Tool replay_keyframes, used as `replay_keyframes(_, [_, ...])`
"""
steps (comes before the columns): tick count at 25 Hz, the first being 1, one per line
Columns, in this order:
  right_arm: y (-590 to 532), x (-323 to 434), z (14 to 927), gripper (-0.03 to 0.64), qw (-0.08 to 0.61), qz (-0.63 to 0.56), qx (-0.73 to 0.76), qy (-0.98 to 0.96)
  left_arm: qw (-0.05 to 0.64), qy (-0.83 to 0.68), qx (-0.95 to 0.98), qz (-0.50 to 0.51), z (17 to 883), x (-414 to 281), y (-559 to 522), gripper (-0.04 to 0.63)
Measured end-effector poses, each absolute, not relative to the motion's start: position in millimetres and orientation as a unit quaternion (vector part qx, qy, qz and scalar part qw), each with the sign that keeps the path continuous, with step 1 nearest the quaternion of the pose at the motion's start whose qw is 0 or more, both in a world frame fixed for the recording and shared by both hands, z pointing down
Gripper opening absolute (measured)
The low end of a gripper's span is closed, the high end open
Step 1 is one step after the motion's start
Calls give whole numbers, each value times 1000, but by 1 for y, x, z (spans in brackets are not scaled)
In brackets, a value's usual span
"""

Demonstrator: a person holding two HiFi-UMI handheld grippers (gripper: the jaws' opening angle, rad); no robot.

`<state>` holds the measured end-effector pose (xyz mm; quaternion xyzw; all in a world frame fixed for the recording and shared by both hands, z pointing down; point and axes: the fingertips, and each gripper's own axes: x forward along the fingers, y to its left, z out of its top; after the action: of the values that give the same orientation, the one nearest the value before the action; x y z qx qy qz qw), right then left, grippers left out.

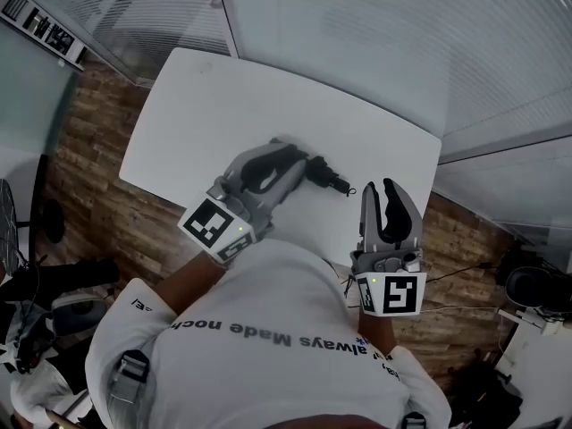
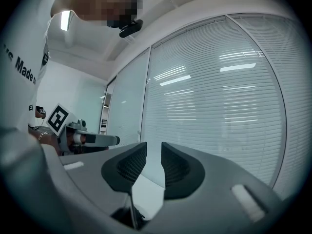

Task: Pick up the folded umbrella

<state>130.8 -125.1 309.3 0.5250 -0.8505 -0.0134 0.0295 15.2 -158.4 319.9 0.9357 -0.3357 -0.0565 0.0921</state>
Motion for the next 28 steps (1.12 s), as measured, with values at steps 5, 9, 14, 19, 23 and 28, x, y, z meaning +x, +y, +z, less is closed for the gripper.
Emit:
replay_keyframes(5, [-140, 104, 311, 94, 33, -11, 532, -846, 93, -328, 938, -53, 321, -11, -178, 80])
replay_keyframes(9, [-155, 100, 318, 94, 38, -6, 539, -841, 97, -324, 940, -47, 331, -17, -196, 80])
replay_keyframes(14, [-166, 100, 325, 94, 42, -1, 546, -837, 95, -323, 941, -28, 350, -18, -211, 80])
replay_keyframes(19, [-170, 104, 328, 94, 44, 3, 547, -836, 83, -316, 945, 13, 379, -11, -217, 92])
replay_keyframes(23, [-173, 105, 328, 94, 44, 6, 546, -836, 73, -297, 951, 52, 406, -2, -219, 92])
replay_keyframes(28, [-175, 110, 331, 94, 44, 8, 546, -837, 70, -272, 953, 113, 445, 9, -221, 97])
